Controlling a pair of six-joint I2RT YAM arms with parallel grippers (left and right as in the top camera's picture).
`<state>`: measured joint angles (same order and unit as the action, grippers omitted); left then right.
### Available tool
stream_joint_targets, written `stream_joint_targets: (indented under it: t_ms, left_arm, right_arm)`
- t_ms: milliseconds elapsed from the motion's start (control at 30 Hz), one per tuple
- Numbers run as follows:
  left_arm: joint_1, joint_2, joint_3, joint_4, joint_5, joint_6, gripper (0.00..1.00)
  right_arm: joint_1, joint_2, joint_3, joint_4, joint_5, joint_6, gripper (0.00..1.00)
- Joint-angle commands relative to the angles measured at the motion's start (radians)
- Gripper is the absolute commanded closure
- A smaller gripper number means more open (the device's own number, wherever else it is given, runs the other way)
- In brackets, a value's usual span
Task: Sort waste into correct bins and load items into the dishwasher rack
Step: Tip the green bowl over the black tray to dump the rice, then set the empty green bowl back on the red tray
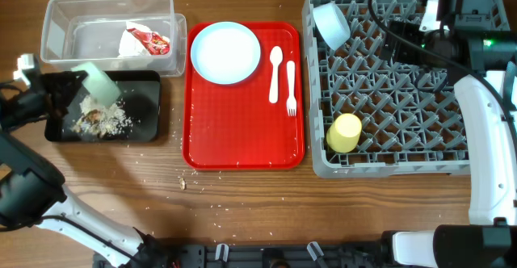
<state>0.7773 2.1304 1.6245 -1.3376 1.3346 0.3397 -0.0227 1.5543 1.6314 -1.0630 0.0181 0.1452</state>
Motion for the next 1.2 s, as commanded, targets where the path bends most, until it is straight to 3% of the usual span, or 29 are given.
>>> stream_joint_targets:
  t_ms: [0,233,500,600,633,700,867,1067,1167]
  left_arm:
    - [0.031,0.006,0.011,-0.039,0.113,0.027,0.96]
    - [0.059,0.006,0.012,-0.182,0.229,0.02,0.96]
    - [0.055,0.006,0.012,-0.231,0.206,0.052,0.96]
    - [0.006,-0.014,0.012,-0.348,0.085,0.301,0.96]
    - [-0.011,-0.021,0.012,-0.308,-0.045,0.347,0.96]
    - [-0.023,-0.019,0.012,-0.349,-0.085,0.336,0.96]
    - [-0.034,-0.023,0.012,-0.349,0.13,0.246,0.96]
    - [-0.071,-0.033,0.012,-0.349,0.19,0.186,0.96]
    - [-0.164,-0.091,0.012,-0.349,0.172,0.219,0.96]
  right_arm:
    - [0.002,0.011,-0.003,-0.005,-0.019,-0.012,0.02]
    - [0.002,0.011,-0.003,-0.005,-0.019,-0.012,0.02]
    - [0.002,0.011,-0.003,-0.007,-0.019,-0.014,0.02]
    - [0.002,0.011,-0.003,-0.007,-0.019,-0.014,0.02]
    - [0.002,0.011,-0.003,-0.007,-0.019,-0.014,0.02]
    - [0.002,0.011,-0.003,-0.004,-0.019,-0.014,0.02]
    - [0.002,0.011,-0.003,-0.005,-0.019,-0.014,0.02]
    - [0.002,0.011,-0.003,-0.006,-0.019,-0.014,0.02]
    - [0.002,0.011,-0.003,-0.003,-0.019,-0.014,0.02]
